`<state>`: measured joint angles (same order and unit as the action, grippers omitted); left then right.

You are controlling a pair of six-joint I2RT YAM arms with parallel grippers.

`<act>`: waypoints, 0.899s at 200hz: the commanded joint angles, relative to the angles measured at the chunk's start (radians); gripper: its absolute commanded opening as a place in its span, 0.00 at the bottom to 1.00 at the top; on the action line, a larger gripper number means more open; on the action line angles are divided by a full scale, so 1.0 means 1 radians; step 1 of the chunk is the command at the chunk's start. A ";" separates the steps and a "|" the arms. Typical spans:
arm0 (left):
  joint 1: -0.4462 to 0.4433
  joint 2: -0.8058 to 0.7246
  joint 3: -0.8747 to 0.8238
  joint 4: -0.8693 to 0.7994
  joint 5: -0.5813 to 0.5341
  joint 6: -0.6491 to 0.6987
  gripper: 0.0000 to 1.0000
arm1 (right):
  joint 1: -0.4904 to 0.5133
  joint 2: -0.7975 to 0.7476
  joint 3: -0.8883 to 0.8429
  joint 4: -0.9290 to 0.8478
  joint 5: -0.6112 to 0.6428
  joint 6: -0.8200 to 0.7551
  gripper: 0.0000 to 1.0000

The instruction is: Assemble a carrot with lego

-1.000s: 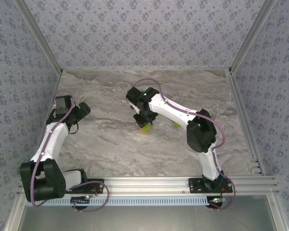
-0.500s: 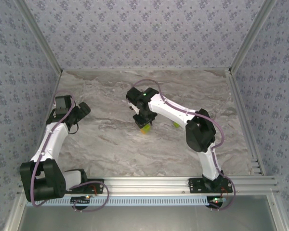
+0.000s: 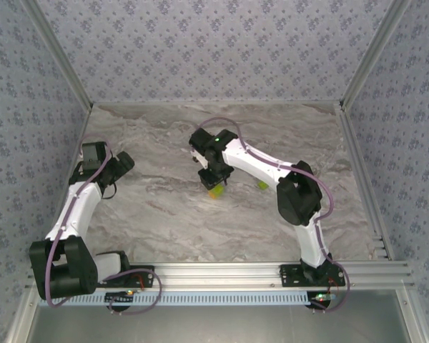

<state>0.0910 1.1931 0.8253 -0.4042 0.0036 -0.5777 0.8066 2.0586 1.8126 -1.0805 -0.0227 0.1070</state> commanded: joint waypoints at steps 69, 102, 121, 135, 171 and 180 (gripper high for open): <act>0.000 -0.004 0.006 0.003 0.002 -0.004 0.92 | -0.011 0.030 -0.078 -0.045 -0.042 -0.068 0.37; 0.001 -0.007 0.006 0.002 0.001 -0.004 0.92 | -0.013 0.035 -0.090 -0.051 -0.042 -0.084 0.37; 0.001 -0.006 0.006 0.002 0.001 -0.003 0.92 | -0.014 0.038 -0.093 -0.052 -0.040 -0.087 0.37; 0.001 -0.007 0.005 0.002 0.000 -0.004 0.92 | -0.015 0.043 -0.098 -0.052 -0.040 -0.089 0.37; 0.001 -0.007 0.005 0.003 0.001 -0.004 0.92 | -0.014 0.061 -0.096 -0.070 -0.017 -0.086 0.37; 0.001 -0.006 0.004 0.005 0.000 -0.004 0.92 | -0.014 0.061 -0.096 -0.076 -0.011 -0.082 0.37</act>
<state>0.0910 1.1931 0.8253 -0.4042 0.0036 -0.5777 0.7967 2.0418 1.7771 -1.0546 -0.0528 0.0326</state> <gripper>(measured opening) 0.921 0.374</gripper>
